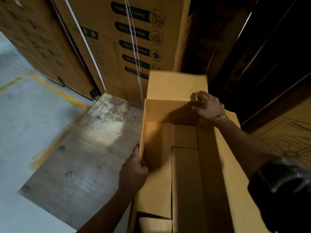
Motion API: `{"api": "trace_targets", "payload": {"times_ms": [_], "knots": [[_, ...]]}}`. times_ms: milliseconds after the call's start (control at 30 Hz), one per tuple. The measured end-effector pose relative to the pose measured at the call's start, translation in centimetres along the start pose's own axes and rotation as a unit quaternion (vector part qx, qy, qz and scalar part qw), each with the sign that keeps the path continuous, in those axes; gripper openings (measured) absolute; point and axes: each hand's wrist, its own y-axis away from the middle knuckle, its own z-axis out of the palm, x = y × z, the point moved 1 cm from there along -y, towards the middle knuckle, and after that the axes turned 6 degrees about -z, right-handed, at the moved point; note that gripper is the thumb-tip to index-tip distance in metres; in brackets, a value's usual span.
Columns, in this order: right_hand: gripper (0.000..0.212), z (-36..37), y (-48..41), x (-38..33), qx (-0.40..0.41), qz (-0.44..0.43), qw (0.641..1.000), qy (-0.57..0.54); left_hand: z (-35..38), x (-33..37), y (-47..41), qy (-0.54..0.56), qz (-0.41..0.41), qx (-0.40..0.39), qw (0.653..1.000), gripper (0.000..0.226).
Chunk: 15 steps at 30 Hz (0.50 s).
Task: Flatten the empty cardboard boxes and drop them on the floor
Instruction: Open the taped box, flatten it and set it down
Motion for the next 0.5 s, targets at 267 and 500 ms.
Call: {"api": "trace_targets", "payload": {"times_ms": [267, 500], "knots": [[0.037, 3.5, -1.6, 2.0, 0.01, 0.002, 1.0, 0.013, 0.7, 0.9, 0.2, 0.026, -0.001, -0.007, 1.0, 0.076], [0.068, 3.4, -1.3, 2.6, -0.005, 0.023, 0.999, -0.031, 1.2, 2.1, -0.1, 0.008, -0.011, 0.0, 1.0, 0.075]]}}
